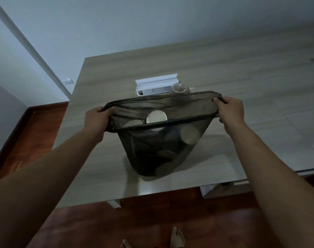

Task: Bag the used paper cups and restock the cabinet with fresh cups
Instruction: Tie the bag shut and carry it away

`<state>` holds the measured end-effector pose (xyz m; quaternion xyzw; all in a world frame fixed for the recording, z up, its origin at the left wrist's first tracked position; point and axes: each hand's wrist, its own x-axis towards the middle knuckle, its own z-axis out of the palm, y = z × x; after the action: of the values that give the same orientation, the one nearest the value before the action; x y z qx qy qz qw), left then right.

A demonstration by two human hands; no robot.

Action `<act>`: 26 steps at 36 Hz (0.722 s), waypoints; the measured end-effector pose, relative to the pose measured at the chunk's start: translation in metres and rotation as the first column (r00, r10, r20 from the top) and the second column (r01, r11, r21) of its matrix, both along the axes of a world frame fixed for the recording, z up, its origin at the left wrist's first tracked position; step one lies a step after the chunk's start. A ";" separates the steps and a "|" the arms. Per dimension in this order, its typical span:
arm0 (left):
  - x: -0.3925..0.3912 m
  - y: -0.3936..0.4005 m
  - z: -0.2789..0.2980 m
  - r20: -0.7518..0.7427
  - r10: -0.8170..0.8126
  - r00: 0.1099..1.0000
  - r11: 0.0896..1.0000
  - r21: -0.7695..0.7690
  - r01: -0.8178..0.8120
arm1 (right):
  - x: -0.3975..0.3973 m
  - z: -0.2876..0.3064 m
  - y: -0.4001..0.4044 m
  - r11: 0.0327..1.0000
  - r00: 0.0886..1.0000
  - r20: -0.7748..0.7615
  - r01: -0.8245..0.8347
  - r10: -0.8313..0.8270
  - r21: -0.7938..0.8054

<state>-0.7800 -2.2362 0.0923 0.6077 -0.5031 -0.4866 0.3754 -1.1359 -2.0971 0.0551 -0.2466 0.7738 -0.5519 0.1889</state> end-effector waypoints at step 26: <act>0.067 0.036 0.014 0.136 0.206 0.969 0.974 -0.126 -0.189 | 0.062 0.035 -0.014 0.982 0.758 0.646 0.035 0.094 -0.184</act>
<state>-0.7129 -2.1998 0.1059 0.6671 -0.4932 -0.3712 0.4170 -1.0738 -2.1107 0.0898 -0.0678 0.6011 -0.6694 0.4312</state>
